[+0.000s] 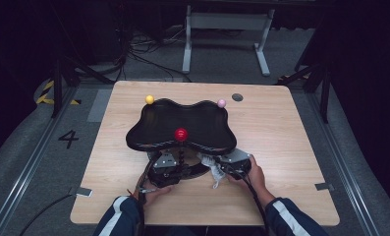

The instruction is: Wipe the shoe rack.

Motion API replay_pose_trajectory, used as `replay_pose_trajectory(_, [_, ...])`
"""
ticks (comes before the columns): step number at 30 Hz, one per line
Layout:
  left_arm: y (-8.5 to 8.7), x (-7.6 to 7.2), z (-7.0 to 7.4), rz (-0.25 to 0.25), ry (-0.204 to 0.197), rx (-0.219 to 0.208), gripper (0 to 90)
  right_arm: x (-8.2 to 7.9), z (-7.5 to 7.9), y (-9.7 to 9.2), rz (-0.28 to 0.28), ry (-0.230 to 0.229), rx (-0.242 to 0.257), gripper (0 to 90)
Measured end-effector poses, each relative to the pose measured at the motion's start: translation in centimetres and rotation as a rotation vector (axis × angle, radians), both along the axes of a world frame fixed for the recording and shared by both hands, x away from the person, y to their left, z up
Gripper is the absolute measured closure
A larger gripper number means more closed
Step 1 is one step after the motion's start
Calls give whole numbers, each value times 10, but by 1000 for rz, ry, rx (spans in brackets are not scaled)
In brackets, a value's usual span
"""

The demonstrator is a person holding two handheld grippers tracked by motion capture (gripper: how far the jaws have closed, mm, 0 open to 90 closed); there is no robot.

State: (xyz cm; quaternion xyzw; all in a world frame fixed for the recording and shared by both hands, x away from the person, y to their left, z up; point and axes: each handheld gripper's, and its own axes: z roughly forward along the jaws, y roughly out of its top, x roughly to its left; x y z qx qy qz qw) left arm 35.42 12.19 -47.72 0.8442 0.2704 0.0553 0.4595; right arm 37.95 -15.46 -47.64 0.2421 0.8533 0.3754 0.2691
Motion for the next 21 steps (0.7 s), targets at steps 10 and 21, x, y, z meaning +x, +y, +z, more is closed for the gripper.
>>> replay_pose_trajectory(10, [-3,-2,0,-13,1,4,743,-6,0,4,26,12,0,771])
replay_pose_trajectory(21, [-7,-12,1,-10,-48,37,706,-11,2,16,74,15,-6,772])
